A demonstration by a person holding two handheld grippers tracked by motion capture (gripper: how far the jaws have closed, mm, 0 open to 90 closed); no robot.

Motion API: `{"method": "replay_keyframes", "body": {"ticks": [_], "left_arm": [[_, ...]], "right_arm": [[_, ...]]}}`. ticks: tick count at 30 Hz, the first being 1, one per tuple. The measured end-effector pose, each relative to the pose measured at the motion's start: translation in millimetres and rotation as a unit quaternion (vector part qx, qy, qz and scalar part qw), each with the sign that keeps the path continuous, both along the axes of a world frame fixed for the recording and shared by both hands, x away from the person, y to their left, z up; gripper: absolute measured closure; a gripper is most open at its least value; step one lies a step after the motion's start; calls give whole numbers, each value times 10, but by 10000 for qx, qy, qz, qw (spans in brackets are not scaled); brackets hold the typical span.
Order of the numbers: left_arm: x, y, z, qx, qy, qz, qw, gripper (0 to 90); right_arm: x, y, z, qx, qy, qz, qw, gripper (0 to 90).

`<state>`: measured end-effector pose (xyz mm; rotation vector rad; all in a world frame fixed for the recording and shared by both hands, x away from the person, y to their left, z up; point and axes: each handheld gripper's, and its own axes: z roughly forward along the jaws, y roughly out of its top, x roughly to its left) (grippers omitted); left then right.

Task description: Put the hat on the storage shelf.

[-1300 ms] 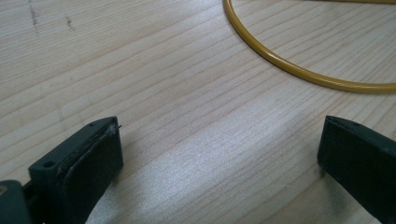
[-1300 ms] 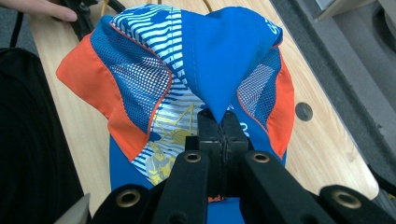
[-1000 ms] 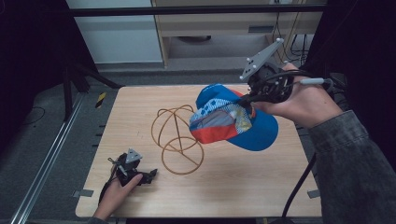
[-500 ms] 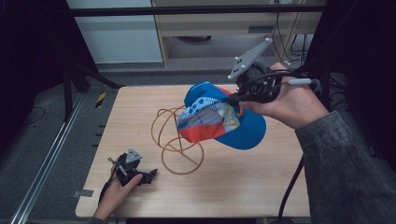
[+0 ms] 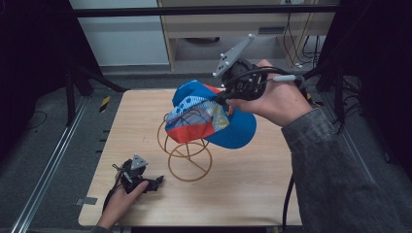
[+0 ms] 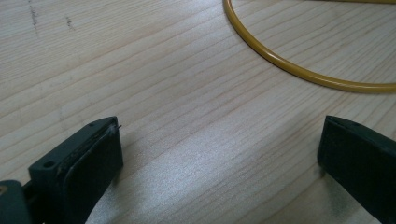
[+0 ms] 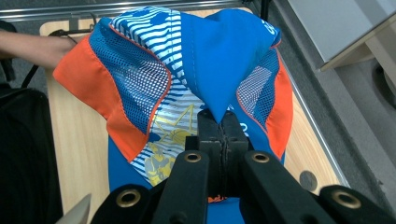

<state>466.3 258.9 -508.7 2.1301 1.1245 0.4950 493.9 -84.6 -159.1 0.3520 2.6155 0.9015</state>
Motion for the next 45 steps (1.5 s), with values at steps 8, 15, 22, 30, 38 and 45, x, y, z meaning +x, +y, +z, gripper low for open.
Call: {"method": "replay_keyframes", "body": {"ticks": [8,15,22,30,38,45], "left_arm": [[0,-1,-1,-1,-9,3,10000,0],[-1,-3,-2,-17,-3,8,10000,0],[-1,-3,-2,-15,-3,9,10000,0],[-1,-3,-3,-16,-3,11,10000,0],[-1,-4,-3,-17,-2,12,10000,0],[-1,-4,-3,-24,-2,11,10000,0]], "right_arm": [[150,265,-40,11,47,76,10000,900],[265,482,-88,-30,101,163,9998,900],[323,609,-118,-55,174,191,9997,900],[349,724,-138,-88,232,224,9994,900],[383,816,-166,-155,263,233,9993,900],[409,905,-227,-210,292,239,9991,900]]}}
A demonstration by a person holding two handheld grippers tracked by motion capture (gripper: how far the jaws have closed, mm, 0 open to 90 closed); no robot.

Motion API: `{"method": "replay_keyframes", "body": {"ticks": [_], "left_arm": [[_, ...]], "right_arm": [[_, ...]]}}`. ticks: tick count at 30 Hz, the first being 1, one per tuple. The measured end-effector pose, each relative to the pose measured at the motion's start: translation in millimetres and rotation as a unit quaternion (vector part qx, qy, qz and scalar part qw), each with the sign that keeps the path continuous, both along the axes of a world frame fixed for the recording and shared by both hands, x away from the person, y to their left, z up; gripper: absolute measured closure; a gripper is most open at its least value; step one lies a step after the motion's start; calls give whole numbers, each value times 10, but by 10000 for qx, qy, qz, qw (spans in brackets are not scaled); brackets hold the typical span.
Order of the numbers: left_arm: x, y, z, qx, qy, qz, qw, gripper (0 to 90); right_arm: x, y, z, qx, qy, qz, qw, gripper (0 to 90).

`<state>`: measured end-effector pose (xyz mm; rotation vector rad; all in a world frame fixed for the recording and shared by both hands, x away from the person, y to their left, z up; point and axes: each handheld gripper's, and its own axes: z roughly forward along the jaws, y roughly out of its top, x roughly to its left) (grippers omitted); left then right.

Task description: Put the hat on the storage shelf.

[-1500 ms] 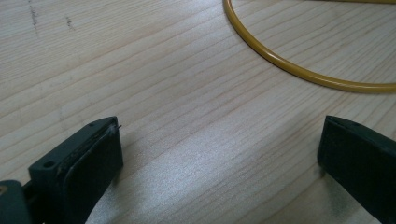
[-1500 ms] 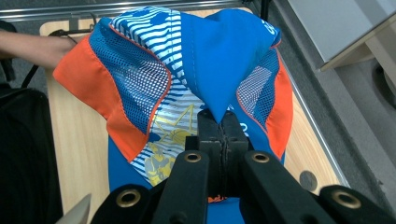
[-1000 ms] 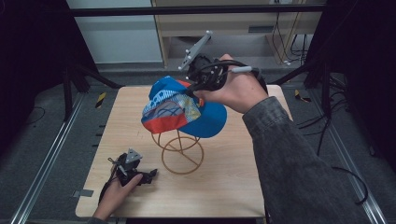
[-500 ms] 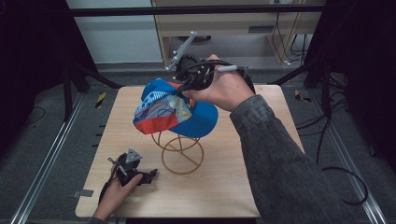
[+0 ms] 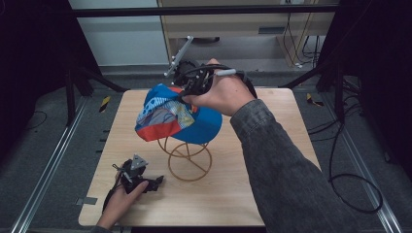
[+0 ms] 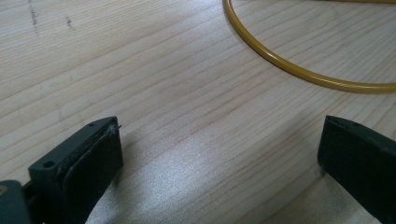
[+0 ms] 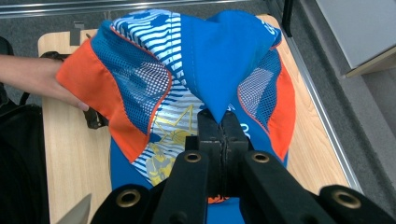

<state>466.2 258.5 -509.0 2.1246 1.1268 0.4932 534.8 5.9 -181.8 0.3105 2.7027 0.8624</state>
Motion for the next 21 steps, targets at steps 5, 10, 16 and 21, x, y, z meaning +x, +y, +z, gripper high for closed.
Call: {"method": "replay_keyframes", "body": {"ticks": [5,10,16,21], "left_arm": [[0,0,0,0,1,-1,10000,0],[0,0,0,2,1,-1,10000,0],[0,0,1,5,2,-2,10000,0],[0,0,0,5,0,-2,10000,0]], "right_arm": [[19,63,-70,-106,64,-3,9999,900],[40,107,-118,-104,69,13,9999,900],[45,159,-132,-91,108,35,9999,900],[47,177,-114,-1,114,61,9999,900]]}}
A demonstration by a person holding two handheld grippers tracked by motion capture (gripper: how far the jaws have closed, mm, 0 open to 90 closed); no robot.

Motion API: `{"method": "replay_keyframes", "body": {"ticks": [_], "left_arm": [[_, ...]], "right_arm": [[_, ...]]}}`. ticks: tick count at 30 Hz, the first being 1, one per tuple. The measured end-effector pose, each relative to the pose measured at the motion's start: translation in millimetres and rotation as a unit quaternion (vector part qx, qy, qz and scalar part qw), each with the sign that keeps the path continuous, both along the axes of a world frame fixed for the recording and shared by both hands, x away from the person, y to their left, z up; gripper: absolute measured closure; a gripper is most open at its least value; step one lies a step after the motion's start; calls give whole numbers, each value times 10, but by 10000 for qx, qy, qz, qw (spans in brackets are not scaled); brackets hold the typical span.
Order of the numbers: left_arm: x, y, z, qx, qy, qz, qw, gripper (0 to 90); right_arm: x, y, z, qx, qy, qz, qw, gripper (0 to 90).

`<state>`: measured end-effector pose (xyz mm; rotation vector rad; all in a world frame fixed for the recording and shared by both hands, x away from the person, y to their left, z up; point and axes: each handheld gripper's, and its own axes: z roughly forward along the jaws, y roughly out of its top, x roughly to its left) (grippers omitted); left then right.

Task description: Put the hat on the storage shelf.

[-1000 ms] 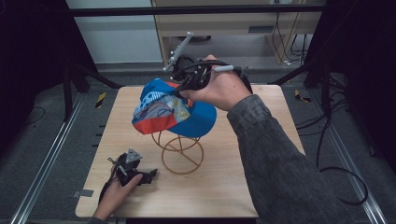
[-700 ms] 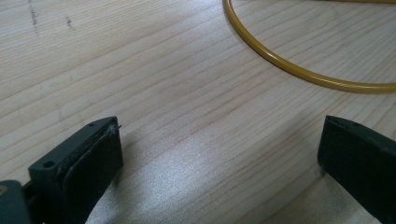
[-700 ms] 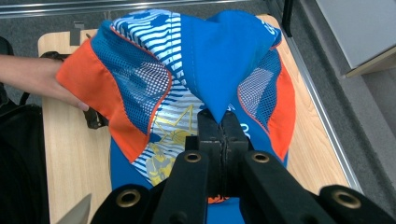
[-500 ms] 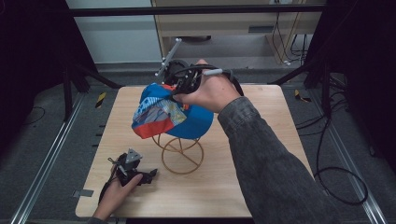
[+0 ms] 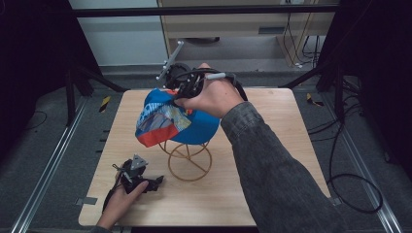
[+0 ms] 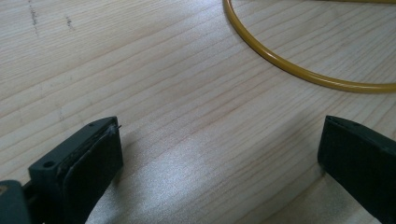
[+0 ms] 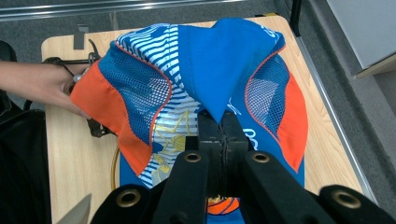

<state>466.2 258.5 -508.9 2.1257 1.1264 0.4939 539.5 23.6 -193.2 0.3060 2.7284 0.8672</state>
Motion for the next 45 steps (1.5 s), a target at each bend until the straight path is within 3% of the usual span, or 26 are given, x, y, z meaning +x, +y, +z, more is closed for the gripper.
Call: {"method": "replay_keyframes", "body": {"ticks": [11,27,45], "left_arm": [[1,2,0,11,-4,-9,10000,0],[-3,-3,-1,12,-11,11,10000,0],[-5,-6,-1,3,-6,24,10000,0]], "right_arm": [[74,30,-217,-223,210,-74,9995,900],[75,11,-298,-216,279,-82,9993,881],[26,-48,-273,-70,298,-70,9995,705]]}}
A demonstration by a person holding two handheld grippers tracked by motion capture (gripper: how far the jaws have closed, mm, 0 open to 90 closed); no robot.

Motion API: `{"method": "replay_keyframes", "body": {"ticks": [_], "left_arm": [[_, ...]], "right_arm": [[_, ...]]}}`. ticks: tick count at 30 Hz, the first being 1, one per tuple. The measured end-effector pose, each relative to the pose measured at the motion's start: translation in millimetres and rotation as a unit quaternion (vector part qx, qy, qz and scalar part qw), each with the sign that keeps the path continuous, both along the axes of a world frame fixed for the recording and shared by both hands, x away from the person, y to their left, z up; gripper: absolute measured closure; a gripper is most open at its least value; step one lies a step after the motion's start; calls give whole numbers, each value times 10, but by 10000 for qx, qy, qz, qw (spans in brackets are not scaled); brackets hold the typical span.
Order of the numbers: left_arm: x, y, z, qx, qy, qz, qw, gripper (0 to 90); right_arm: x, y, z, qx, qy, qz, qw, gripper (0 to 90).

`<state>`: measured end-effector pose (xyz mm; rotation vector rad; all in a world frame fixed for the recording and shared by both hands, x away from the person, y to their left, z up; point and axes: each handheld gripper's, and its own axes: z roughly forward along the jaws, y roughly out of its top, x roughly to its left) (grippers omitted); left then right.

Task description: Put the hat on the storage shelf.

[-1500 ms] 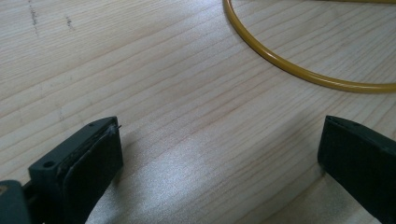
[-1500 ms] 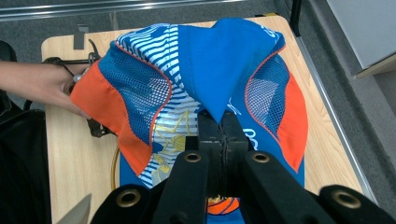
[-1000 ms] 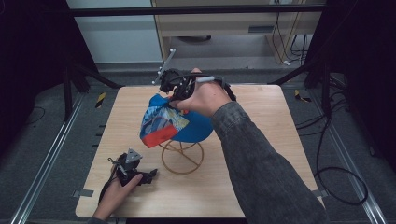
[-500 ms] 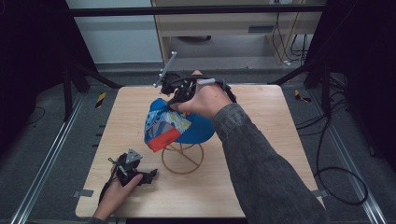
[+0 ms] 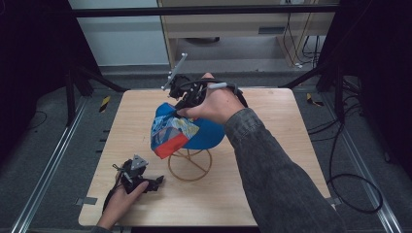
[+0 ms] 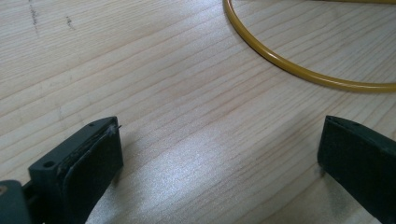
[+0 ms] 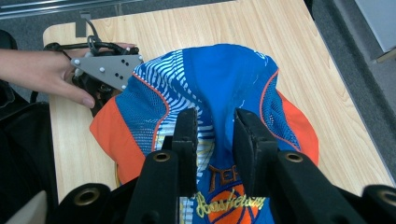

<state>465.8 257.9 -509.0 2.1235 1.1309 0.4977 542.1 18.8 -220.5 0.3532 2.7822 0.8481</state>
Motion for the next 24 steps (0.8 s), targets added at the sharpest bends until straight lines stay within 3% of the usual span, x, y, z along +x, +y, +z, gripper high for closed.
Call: {"method": "replay_keyframes", "body": {"ticks": [13,24], "left_arm": [[0,-2,-1,1,-15,11,10000,0],[0,-3,0,10,-9,13,10000,0]], "right_arm": [[-30,-134,19,106,45,-86,9999,661],[-65,-167,17,159,-3,-110,9998,549]]}}
